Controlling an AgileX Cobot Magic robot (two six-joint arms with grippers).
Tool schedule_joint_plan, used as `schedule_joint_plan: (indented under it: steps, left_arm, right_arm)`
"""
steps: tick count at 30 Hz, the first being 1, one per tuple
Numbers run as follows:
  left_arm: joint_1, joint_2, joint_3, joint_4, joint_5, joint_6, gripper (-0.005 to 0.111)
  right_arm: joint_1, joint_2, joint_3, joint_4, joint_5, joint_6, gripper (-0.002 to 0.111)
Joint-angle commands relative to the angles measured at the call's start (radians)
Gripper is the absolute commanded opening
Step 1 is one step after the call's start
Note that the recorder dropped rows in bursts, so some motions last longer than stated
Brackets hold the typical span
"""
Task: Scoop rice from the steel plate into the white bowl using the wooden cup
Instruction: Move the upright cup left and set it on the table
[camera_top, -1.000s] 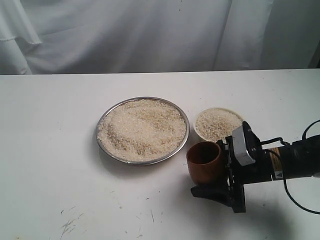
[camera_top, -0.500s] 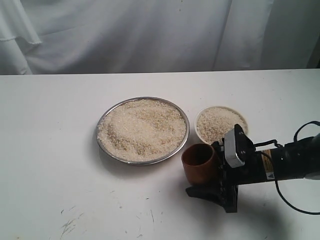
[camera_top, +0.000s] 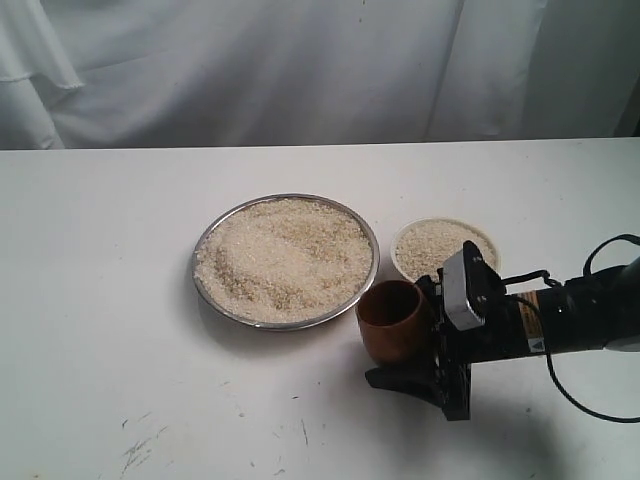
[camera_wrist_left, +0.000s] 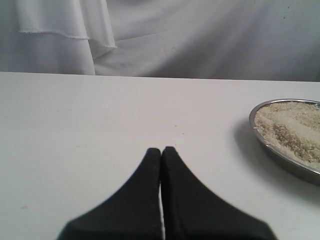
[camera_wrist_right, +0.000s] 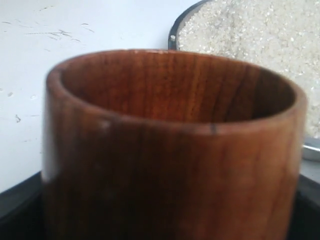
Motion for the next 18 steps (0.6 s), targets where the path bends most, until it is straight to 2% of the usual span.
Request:
schedule_joint_plan:
  steps: [1,9,18]
  left_arm:
    - [-0.002,-0.005,0.005,-0.001,-0.006,-0.003,0.0]
    - [-0.002,-0.005,0.005,-0.001,-0.006,-0.003,0.0]
    - [-0.002,-0.005,0.005,-0.001,-0.006,-0.003,0.0]
  right_arm:
    - [0.002,-0.028,-0.001,-0.001,-0.024,0.0,0.0]
    - [0.012,-0.028,-0.001,-0.014,-0.081,0.031,0.0]
    - [0.022,-0.012,-0.001,-0.042,-0.021,0.023,0.0]
